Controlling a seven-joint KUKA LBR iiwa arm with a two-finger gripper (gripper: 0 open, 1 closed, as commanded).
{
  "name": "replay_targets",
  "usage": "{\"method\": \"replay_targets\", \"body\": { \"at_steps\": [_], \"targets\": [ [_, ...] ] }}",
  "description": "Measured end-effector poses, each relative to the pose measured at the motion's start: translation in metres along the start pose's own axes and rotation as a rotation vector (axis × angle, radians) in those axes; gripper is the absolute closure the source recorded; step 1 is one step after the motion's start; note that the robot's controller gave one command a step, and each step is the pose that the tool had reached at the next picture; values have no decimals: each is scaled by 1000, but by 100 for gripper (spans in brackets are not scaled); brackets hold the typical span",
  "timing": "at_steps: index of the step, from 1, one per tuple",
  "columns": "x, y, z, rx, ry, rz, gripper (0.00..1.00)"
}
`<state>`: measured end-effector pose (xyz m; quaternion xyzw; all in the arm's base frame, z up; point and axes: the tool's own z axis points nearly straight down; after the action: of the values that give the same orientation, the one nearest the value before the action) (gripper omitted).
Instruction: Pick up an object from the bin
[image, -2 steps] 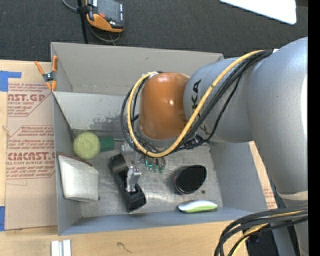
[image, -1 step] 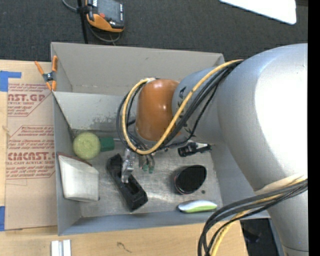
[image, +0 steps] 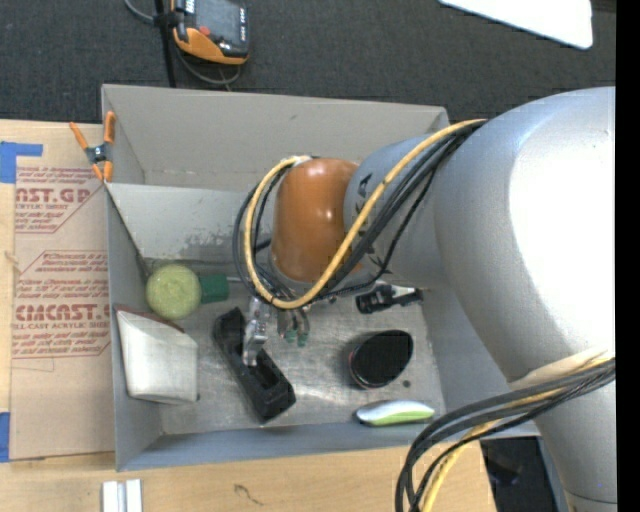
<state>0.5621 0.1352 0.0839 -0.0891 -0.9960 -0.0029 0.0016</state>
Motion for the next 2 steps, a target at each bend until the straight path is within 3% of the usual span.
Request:
{"method": "replay_targets", "body": {
  "at_steps": [1,2],
  "targets": [
    [5,6,-125,4,-6,-1,100],
    [6,6,-122,6,0,0,100]
  ]
}}
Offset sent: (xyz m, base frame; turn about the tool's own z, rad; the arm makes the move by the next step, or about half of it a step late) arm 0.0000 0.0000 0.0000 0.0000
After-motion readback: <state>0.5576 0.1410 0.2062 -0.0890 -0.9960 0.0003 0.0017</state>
